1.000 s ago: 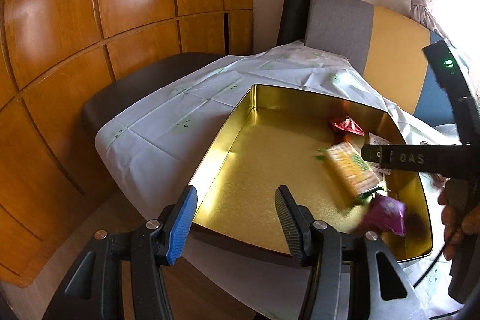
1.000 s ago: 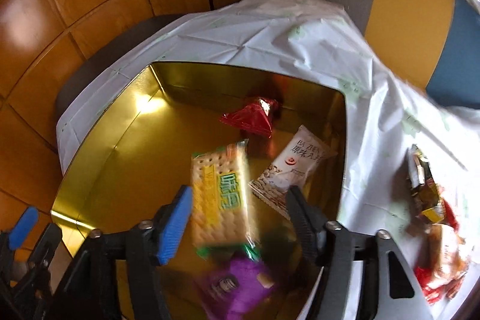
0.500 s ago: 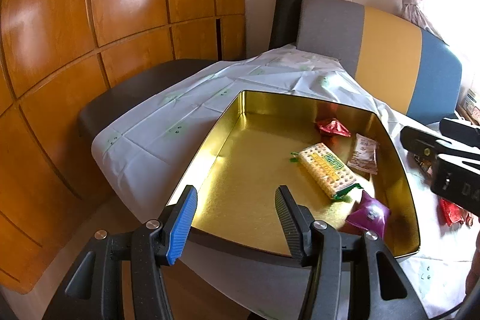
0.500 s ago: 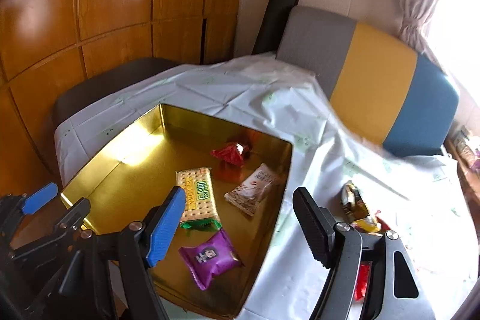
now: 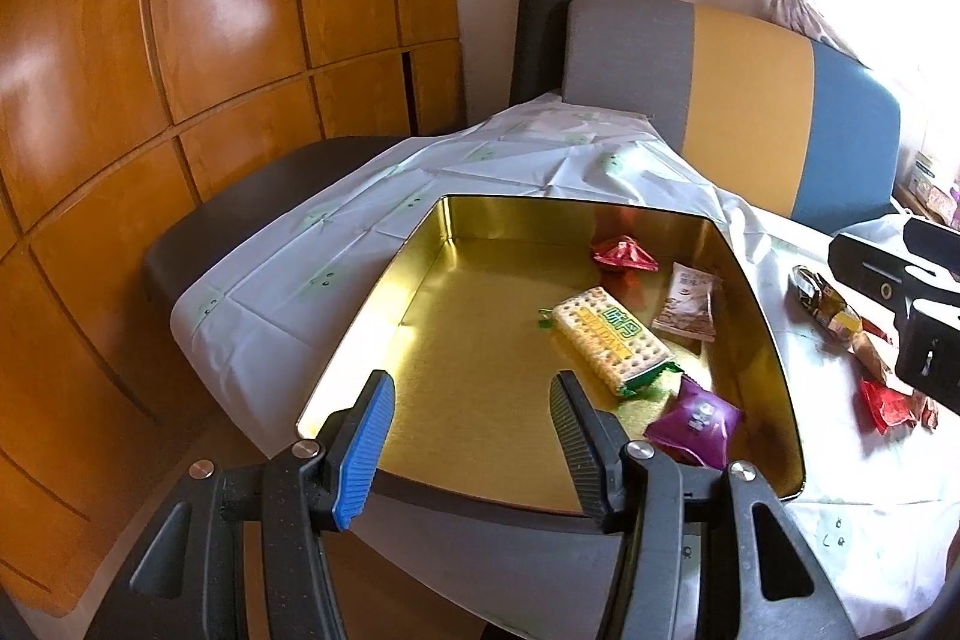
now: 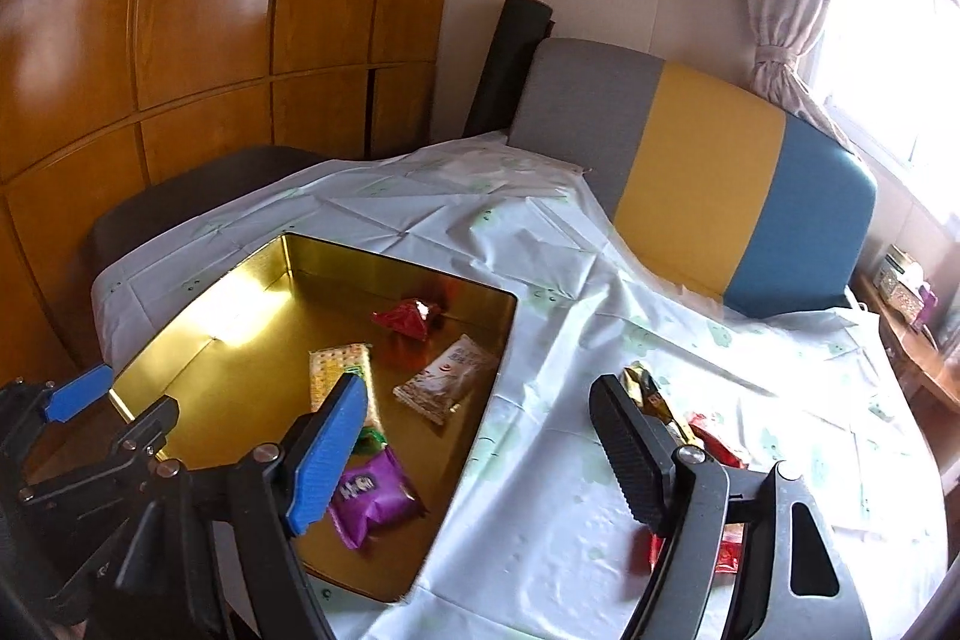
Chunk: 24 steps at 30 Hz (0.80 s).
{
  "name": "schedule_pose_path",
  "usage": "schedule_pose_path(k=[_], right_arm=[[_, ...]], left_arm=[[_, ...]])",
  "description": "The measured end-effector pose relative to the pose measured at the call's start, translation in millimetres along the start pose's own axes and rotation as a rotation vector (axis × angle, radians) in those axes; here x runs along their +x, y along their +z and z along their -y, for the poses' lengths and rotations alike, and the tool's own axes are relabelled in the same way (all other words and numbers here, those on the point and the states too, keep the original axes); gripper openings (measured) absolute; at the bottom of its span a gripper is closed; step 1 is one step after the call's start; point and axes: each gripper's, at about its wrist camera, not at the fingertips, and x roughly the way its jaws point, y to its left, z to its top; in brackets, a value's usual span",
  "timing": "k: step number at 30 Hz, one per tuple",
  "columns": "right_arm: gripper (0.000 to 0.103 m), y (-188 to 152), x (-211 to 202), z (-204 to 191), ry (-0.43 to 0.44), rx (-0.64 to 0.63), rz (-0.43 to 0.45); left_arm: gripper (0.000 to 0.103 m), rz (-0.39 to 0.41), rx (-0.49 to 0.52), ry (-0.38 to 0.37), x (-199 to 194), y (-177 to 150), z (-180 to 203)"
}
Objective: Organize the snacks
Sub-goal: 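Move both tools back toward the remaining snacks on the table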
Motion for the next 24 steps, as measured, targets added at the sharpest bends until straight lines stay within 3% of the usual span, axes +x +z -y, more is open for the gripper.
schedule_pose_path(k=[17, 24], right_arm=[[0.082, -17.5, -4.7, 49.3, -0.047, 0.034, -0.013], [0.084, -43.3, 8.1, 122.5, -0.066, 0.097, -0.13]], left_arm=[[0.055, 0.013, 0.098, -0.053, -11.6, 5.0, 39.5], [0.055, 0.0, 0.177, -0.138, -10.0, 15.5, 74.0]])
